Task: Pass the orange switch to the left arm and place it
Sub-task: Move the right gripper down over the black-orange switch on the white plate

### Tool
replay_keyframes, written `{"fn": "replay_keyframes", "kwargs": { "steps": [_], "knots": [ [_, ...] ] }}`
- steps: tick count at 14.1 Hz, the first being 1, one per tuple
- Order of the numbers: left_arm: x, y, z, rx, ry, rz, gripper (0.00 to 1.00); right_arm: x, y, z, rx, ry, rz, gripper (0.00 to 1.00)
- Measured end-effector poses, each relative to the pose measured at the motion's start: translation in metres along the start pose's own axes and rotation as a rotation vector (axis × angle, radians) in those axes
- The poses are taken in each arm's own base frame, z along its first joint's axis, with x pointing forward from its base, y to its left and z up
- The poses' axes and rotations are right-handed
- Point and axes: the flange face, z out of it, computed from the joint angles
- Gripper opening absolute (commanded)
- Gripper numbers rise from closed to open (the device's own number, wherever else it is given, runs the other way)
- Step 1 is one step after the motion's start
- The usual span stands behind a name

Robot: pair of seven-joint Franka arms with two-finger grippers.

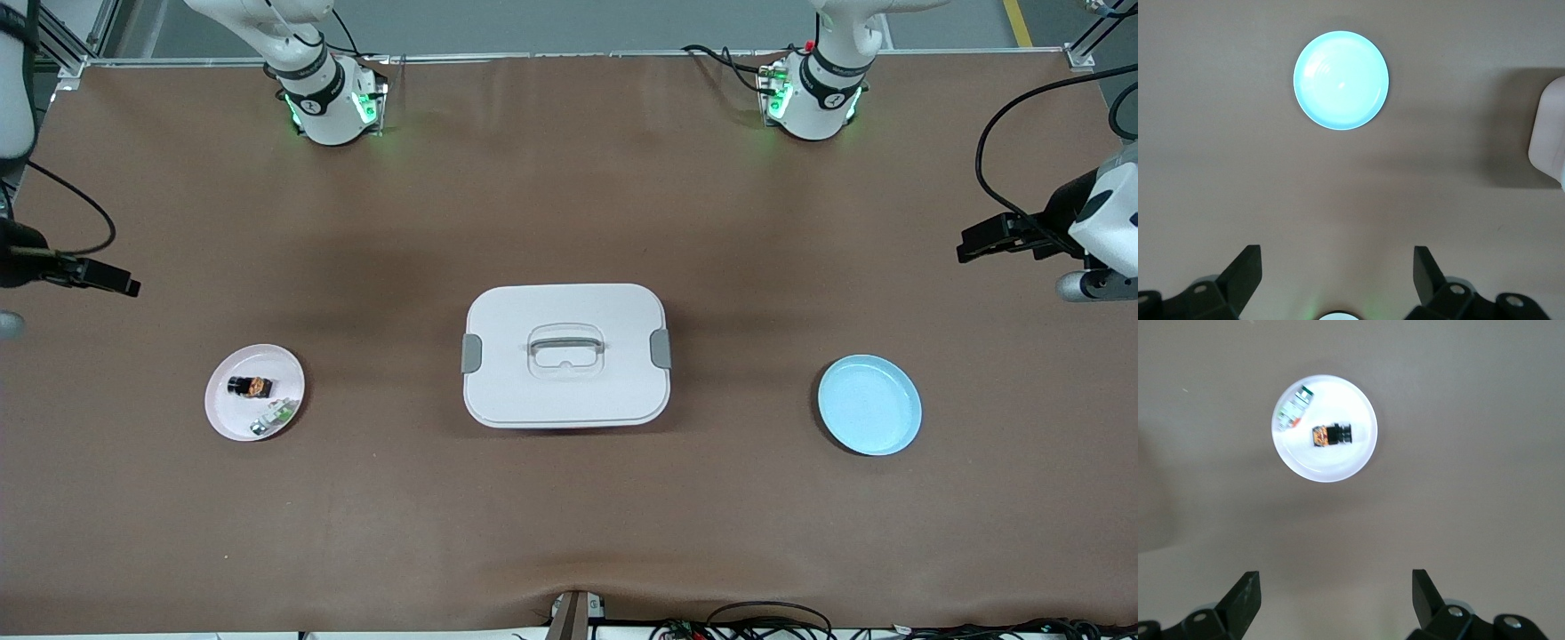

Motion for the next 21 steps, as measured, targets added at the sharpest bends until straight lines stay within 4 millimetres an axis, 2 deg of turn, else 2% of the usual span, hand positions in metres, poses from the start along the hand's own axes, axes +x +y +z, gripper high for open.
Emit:
{"fn": "replay_keyframes", "kwargs": {
  "steps": [2,7,12,18,21],
  "knots": [
    [0.000,0.000,0.000,0.000,0.000,0.000,1.00,0.013,0.007,0.022,-0.001,-0.019,0.013,1.00],
    [0.000,0.000,0.000,0.000,0.000,-0.001,1.00,0.043,0.010,0.046,-0.006,0.059,0.018,1.00],
    [0.002,-0.003,0.002,-0.001,-0.004,-0.005,1.00,0.052,0.005,0.077,-0.005,0.007,0.010,1.00],
    [0.002,-0.004,0.002,-0.001,-0.003,-0.007,1.00,0.084,-0.001,0.151,0.011,0.004,0.014,1.00],
    [0.002,-0.004,0.002,-0.001,-0.003,-0.007,1.00,0.089,-0.005,0.186,0.010,0.070,0.011,1.00]
  ]
}}
